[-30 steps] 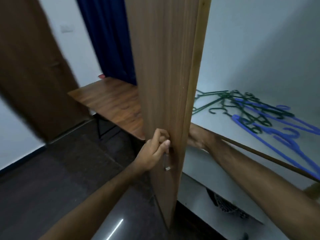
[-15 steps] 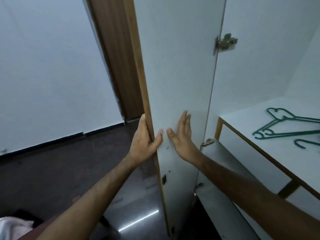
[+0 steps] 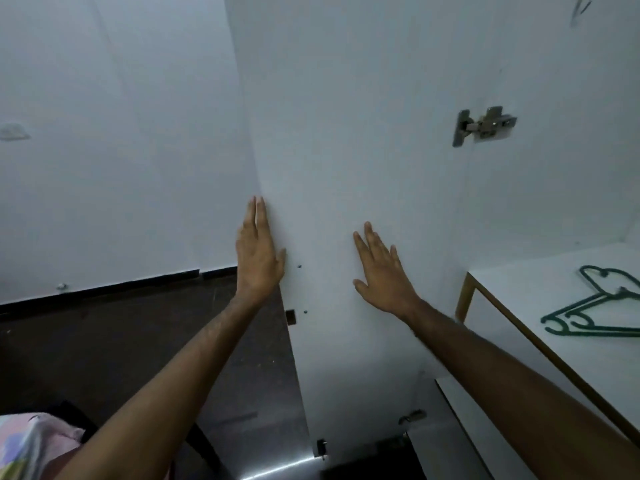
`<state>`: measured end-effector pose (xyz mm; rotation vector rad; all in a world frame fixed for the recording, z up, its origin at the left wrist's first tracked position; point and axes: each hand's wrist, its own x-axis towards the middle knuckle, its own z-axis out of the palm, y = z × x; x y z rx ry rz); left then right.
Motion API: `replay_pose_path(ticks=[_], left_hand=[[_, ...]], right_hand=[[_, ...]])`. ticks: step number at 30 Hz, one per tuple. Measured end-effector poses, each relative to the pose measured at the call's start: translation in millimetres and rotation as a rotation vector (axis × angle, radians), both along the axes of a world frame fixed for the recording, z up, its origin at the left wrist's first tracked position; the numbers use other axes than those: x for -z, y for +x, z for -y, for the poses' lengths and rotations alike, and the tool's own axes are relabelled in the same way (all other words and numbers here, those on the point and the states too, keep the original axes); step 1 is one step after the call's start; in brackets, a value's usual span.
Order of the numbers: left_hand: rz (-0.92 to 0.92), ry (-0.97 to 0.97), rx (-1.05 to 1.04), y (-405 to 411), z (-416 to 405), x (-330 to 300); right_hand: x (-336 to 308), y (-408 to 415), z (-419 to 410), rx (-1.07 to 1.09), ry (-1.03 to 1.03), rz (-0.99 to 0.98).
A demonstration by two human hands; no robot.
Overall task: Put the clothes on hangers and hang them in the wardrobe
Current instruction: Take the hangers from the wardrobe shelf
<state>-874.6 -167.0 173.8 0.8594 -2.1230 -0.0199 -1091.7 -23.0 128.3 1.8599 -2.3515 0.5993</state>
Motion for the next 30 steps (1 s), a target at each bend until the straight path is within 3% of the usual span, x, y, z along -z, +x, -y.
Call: replay_pose_path(ticks=[2,5,13,19,25,30], left_hand=[[0.141,-0.179,-0.04,-13,-9,4],[0.266,-0.357,0.189,-50,-24,17],[0.318,-0.208,0.884,-248,-114,61],[0.489,-0.102,1.292,-397,-205,94],[0.696,0.058,1.475,-492,-279,114],[0.752,-0.165,1.345,-533,-321,131]], right_hand=[[-3,-18,-10,0.02,0.012,0.044],[1,-51,-43,0.086,0.013,0.05],[28,-156,-198,0.539,0.012,0.023],[54,-211,-327,0.993,0.113,0.074],[65,-211,-401,1.335,0.184,0.169],[80,-186,-429,1.506,0.185,0.252]])
